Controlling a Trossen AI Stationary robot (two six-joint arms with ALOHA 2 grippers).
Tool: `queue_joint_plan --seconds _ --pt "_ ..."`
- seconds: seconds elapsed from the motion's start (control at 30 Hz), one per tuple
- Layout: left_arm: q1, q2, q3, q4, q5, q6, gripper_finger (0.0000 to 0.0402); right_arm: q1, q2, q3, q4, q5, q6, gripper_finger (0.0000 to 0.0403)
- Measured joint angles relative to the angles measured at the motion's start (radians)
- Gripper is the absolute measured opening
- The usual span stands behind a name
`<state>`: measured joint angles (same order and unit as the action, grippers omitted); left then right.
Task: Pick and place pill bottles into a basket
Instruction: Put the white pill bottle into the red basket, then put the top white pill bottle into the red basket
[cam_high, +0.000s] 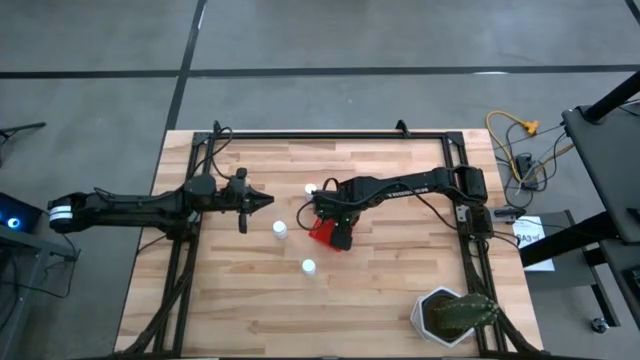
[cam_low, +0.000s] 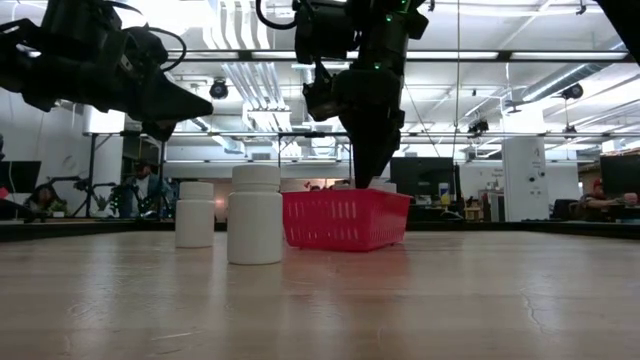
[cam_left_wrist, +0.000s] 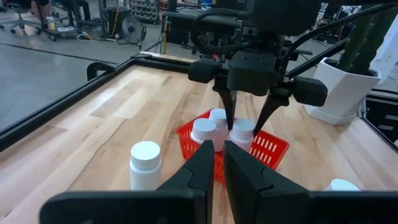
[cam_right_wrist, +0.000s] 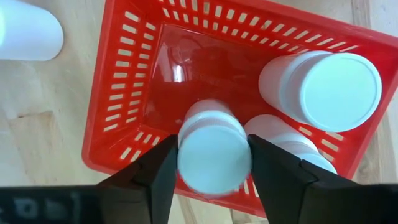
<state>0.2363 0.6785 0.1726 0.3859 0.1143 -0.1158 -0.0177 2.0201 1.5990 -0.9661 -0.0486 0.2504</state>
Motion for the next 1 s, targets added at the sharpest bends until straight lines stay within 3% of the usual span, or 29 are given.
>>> queue_joint_plan --seconds 1.0 --pt "0.000 0.000 0.000 0.001 0.000 0.000 0.0017 0.000 -0.014 0.017 -0.031 -0.004 0.017 0.0189"
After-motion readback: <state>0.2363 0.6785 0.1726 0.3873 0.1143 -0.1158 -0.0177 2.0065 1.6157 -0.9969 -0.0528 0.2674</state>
